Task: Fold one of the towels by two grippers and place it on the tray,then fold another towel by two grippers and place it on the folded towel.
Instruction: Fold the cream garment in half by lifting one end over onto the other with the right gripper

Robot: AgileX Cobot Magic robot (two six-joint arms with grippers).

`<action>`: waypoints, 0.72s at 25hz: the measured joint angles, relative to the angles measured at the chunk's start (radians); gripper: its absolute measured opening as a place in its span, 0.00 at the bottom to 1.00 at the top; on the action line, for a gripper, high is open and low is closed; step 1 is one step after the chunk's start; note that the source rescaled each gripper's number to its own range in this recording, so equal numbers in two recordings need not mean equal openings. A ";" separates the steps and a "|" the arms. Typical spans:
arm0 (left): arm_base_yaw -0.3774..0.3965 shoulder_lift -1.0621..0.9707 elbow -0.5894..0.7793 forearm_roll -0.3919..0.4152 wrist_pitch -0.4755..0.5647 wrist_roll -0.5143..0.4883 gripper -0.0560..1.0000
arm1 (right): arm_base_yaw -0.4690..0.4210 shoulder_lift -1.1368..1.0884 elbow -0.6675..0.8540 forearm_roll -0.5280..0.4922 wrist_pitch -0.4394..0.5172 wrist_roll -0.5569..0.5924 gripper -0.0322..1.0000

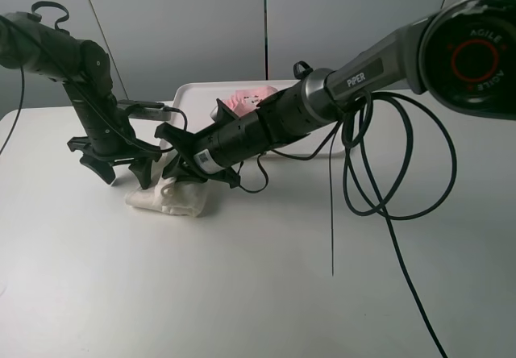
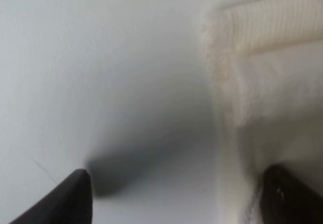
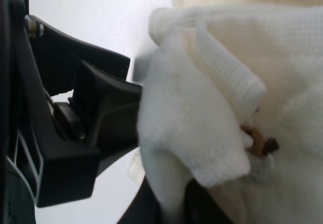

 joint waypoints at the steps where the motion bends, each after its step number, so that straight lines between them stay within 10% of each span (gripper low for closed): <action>1: 0.000 0.000 0.000 0.000 0.000 0.000 0.89 | 0.000 0.000 0.000 0.000 0.000 0.000 0.07; 18: 0.000 -0.069 -0.194 -0.009 0.092 0.033 0.89 | 0.005 0.000 0.000 0.002 -0.038 -0.008 0.07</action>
